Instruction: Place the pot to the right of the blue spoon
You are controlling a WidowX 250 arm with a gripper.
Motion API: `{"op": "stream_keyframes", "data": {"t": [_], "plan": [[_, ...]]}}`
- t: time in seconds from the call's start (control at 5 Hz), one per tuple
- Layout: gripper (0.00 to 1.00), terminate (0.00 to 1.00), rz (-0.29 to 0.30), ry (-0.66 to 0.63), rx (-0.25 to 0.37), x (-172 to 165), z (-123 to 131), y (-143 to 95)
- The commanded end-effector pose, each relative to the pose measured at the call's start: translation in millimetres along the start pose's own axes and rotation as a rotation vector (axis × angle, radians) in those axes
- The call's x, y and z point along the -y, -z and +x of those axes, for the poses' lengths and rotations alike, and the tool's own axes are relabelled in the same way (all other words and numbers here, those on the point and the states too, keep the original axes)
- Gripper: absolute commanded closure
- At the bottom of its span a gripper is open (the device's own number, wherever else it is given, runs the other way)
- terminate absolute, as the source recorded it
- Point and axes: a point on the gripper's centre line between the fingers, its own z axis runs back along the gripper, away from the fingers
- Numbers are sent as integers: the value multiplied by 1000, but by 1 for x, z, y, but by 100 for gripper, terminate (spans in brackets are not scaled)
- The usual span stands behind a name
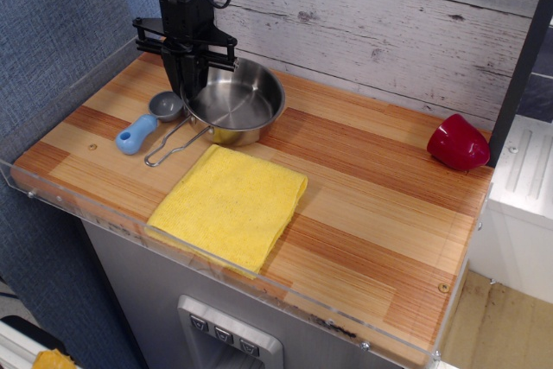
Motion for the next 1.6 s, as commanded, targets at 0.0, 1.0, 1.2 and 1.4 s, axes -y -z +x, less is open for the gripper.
{"op": "stream_keyframes", "data": {"t": [0.0,1.0,1.2,1.4], "plan": [[100,0,44,40,79,-2,9,0],[0,0,23,91,59,-6,7,-2],[0,0,22,84,81,-5,6,-18],[0,0,25,29,138,-3,3,-61]]}}
